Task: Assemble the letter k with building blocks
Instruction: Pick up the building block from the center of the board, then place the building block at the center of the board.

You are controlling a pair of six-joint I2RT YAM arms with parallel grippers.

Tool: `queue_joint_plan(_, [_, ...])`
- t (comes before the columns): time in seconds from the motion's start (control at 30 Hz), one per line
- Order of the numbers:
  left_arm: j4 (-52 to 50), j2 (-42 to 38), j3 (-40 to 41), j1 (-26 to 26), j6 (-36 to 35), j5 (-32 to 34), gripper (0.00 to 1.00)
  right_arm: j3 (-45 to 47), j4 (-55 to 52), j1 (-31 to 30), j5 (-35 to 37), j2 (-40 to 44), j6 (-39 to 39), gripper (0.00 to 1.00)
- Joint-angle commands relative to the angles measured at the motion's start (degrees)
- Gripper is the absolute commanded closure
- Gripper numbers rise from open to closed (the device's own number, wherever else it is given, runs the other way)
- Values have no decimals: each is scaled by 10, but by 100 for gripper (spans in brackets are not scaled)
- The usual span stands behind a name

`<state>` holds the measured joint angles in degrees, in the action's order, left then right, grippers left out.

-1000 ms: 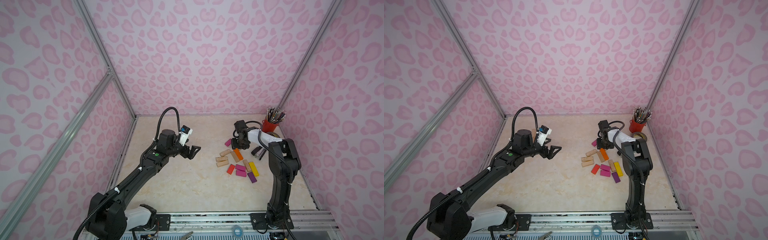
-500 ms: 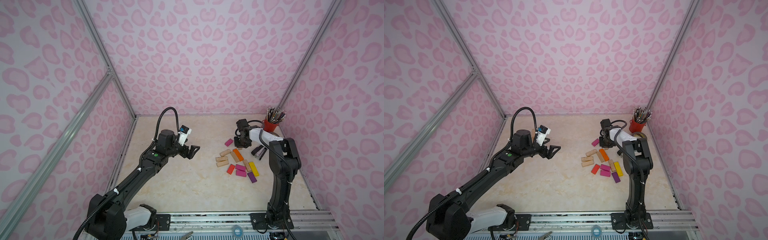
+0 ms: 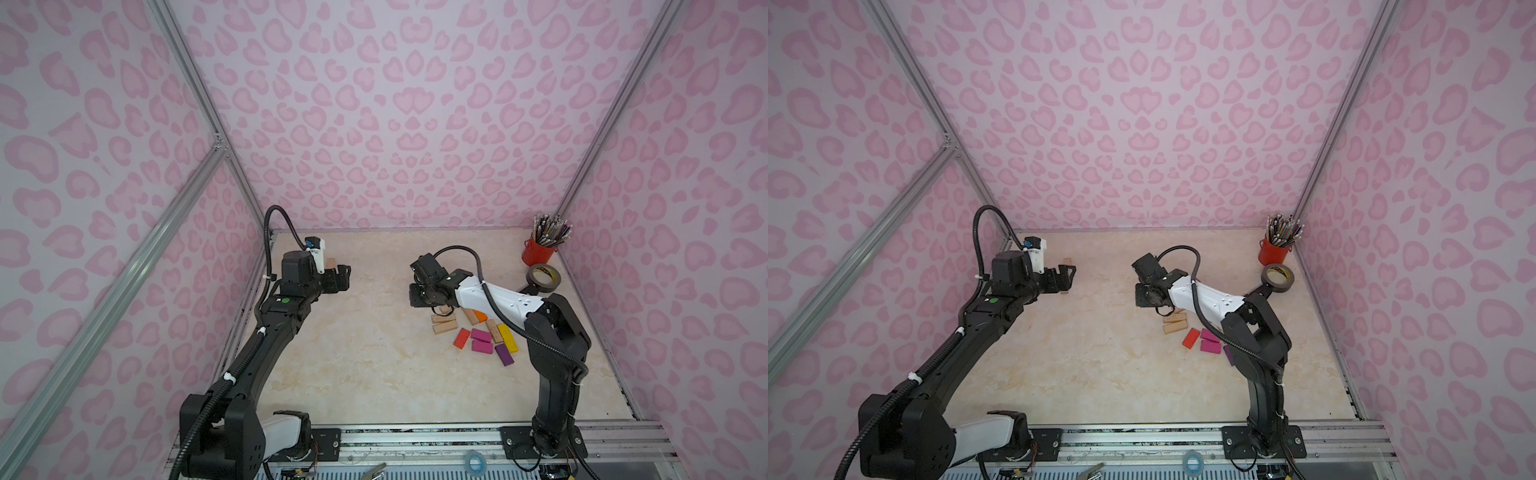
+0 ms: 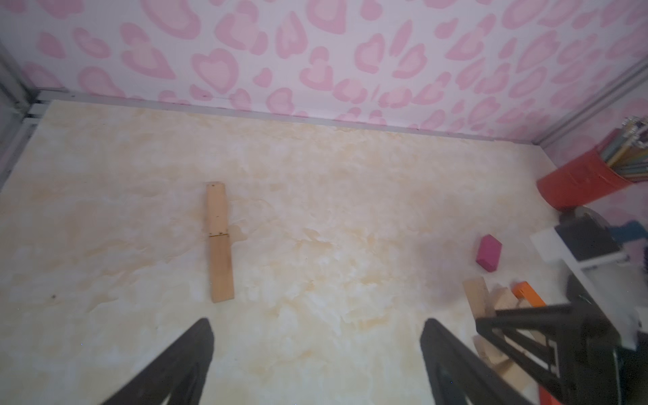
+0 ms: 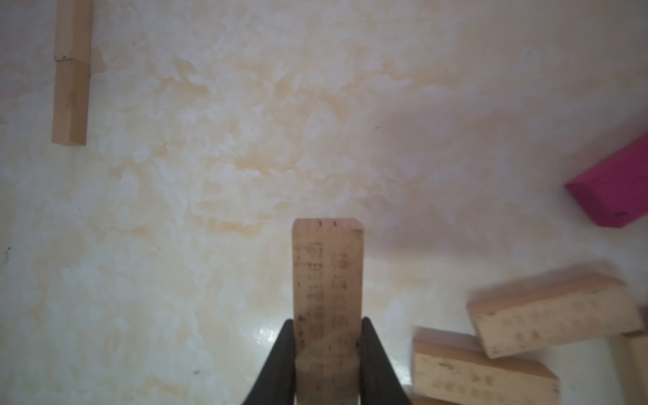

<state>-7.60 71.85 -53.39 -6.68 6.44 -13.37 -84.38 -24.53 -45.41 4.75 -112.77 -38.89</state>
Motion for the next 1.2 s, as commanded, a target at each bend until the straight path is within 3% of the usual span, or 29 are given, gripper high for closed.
queue_joint_plan(0.0, [-5,1,-4,11,35,42,7,-30,18,-28,27,-40,-54,82])
queue_joint_plan(0.37, [-21,16,-8,11,56,71,10,-125,12,-72,24,-152,-72,80])
queue_joint_plan(0.6, [-31,31,-12,10,77,82,11,-126,10,-73,17,-158,-79,61])
queue_joint_plan(0.73, [-37,40,-19,-3,94,99,13,-122,11,-73,6,-144,-76,56])
queue_joint_plan(0.93, [-52,63,-32,-66,147,134,20,-55,38,-69,15,-52,-48,54])
queue_joint_plan(1.17, [-76,135,-61,-184,226,185,30,149,110,-58,107,158,6,40])
